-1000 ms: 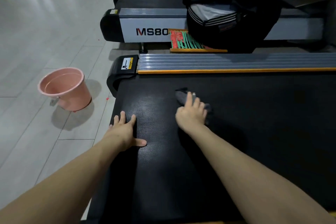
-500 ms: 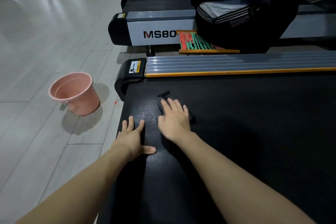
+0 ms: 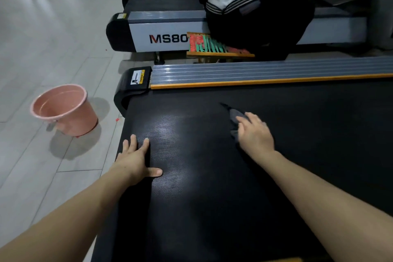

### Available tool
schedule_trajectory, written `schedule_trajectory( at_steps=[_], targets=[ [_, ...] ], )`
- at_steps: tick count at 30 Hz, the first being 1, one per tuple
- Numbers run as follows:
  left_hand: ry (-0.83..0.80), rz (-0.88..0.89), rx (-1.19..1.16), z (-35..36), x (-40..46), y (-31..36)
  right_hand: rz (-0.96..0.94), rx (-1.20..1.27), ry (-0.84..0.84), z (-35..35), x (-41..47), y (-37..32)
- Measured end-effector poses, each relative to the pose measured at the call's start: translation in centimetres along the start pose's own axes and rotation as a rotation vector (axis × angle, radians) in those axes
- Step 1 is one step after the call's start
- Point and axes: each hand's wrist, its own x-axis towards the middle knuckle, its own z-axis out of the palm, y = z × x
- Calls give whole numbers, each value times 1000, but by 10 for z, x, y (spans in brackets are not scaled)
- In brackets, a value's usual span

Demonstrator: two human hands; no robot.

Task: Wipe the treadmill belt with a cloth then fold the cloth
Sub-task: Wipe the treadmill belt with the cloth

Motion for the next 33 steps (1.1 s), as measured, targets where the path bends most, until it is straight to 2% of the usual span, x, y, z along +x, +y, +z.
schedule_trajectory(
  at_steps=[3,7,10,14,16,19,23,26,30,33],
  targets=[
    [2,3,7,0,1,0,120,-56,34,-2,-2,28],
    [5,7,9,1,1,0,281,-3,78,10,-7,-15],
    [3,9,2,0,2,-2,114,41,102,27,-22,-87],
    [-7,-3,18,-1,1,-1,-215,62,-26,55,-48,-179],
    [-10,-4,18,-2,2,-1,-323,88,-74,57,-45,-177],
    [-7,5,8,-1,1,-1,-424,62,-38,46,-35,-125],
    [5,2,17,0,1,-1,-134,8,77,11,-19,-19],
    [13,9,32,1,1,0,58,-26,52,0,-26,18],
    [27,23,-14,1,-3,-3,233,-34,62,12,-41,-35],
    [92,50,-57,6,-12,-8,143,12,29,28,-55,-111]
  ],
)
